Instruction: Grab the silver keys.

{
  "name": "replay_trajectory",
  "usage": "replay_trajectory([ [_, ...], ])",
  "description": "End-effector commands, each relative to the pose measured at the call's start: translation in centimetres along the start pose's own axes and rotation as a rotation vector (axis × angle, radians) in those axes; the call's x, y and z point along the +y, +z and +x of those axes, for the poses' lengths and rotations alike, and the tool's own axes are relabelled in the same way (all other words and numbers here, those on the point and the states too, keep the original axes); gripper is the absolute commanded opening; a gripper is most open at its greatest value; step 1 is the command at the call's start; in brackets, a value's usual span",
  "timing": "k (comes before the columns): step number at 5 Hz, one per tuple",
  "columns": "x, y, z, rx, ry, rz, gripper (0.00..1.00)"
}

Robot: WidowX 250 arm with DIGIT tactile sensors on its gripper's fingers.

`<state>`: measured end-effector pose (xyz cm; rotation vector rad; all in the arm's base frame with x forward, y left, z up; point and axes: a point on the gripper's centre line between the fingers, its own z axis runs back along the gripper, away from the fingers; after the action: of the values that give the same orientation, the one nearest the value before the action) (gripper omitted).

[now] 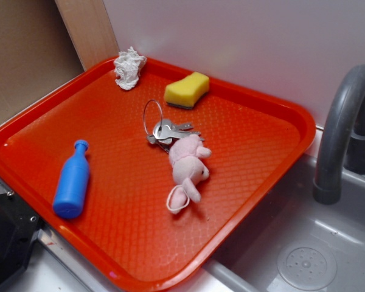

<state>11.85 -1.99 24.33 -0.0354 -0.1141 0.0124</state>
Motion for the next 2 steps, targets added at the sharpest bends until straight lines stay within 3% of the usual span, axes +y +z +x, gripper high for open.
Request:
replay_trajectory([
  [1,0.0,0.0,0.0,0.0,0.0,0.0,1.0],
  [2,0.8,-2.5,4.6,0.013,-0.029,-0.022,1.0],
])
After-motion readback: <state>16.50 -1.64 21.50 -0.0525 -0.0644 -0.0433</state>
